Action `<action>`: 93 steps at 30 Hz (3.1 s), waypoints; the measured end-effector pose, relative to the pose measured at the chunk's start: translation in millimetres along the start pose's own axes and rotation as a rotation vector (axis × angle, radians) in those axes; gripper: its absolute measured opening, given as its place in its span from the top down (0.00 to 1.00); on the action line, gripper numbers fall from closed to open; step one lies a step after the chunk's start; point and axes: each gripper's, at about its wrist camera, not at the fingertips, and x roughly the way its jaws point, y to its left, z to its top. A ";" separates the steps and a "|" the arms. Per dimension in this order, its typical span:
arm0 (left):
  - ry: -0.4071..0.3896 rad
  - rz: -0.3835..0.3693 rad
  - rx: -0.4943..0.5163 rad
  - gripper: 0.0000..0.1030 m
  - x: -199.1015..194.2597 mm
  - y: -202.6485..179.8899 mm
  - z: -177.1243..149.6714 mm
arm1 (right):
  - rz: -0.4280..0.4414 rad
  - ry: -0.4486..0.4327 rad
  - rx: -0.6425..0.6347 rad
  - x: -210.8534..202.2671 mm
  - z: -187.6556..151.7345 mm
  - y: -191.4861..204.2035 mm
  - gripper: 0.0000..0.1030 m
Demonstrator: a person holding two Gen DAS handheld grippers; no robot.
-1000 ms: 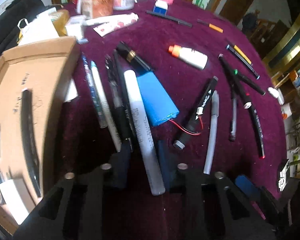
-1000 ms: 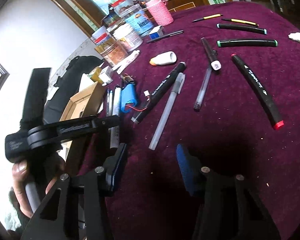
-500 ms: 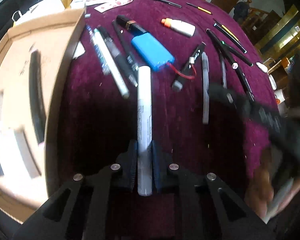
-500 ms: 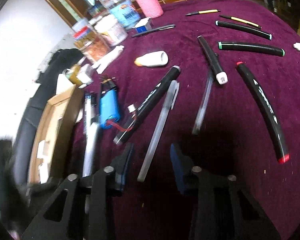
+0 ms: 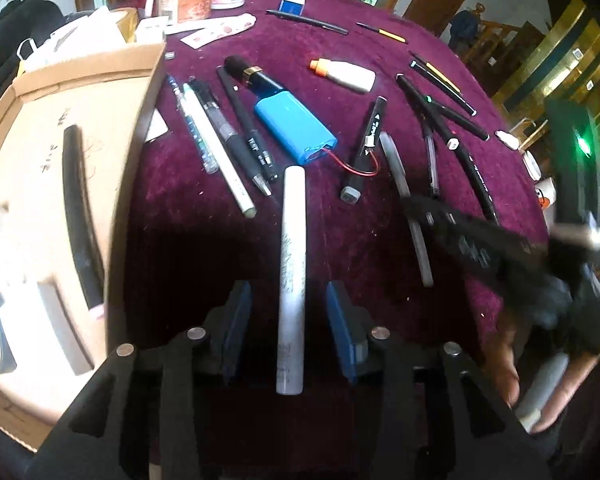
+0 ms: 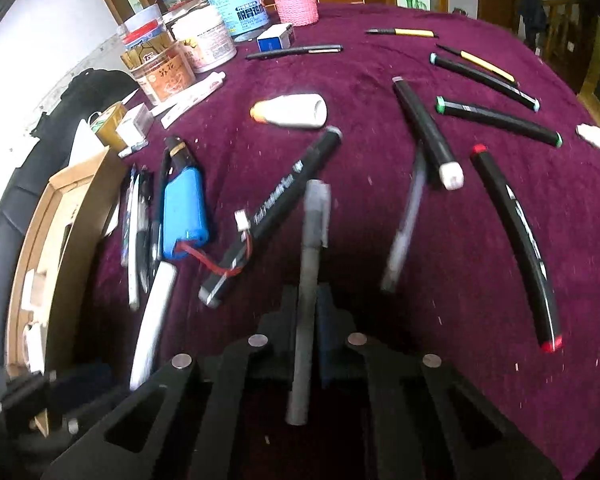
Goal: Organize rigid objects
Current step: 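Carry the white paint marker and clear pen over the tray with both grippers, then lower both grippers into the tray and open them to release the pens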
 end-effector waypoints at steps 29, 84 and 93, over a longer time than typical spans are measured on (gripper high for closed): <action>-0.083 -0.131 -0.128 0.89 -48.6 25.4 6.1 | 0.141 -0.048 0.018 -48.1 -47.5 4.8 0.92; -0.109 -0.011 -0.402 0.88 -20.4 211.4 52.8 | 0.192 0.054 -0.300 58.8 32.8 236.5 0.92; -0.151 -0.012 -0.413 0.81 -31.9 208.6 45.7 | 0.289 0.037 -0.283 42.9 31.1 222.0 0.67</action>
